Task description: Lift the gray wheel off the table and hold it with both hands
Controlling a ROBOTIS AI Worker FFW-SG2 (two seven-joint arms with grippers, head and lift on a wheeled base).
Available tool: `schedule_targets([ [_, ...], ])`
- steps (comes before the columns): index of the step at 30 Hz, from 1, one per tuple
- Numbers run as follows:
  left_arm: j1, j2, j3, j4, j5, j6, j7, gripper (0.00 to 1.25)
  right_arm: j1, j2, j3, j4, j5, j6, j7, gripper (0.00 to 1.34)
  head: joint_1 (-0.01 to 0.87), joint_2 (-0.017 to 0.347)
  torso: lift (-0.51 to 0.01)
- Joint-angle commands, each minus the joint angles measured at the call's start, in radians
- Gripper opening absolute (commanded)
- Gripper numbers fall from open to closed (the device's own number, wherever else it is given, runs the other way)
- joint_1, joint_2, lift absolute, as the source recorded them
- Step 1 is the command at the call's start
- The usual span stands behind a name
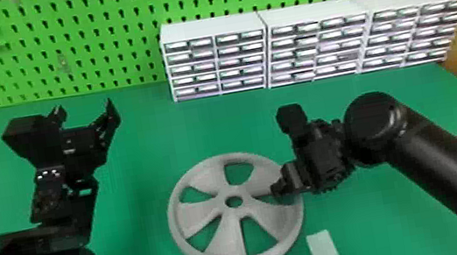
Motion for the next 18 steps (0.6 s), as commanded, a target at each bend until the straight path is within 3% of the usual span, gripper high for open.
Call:
schedule_targets([
  [1, 0.002, 0.000, 0.001, 0.000, 0.001, 0.000, 0.000, 0.92, 0.002, 0.000, -0.002, 0.002, 0.006, 0.000, 0.002, 0.80, 0.711, 0.015, -0.098],
  [7, 0.000, 0.000, 0.001, 0.000, 0.001, 0.000, 0.000, 0.92, 0.000, 0.002, -0.004, 0.002, 0.009, 0.002, 0.002, 0.78, 0.711, 0.015, -0.098],
  [18, 0.000, 0.000, 0.003, 0.000, 0.002, 0.000, 0.000, 0.92, 0.000, 0.003, -0.002, 0.002, 0.017, 0.011, 0.002, 0.52, 0.711, 0.015, -0.098],
])
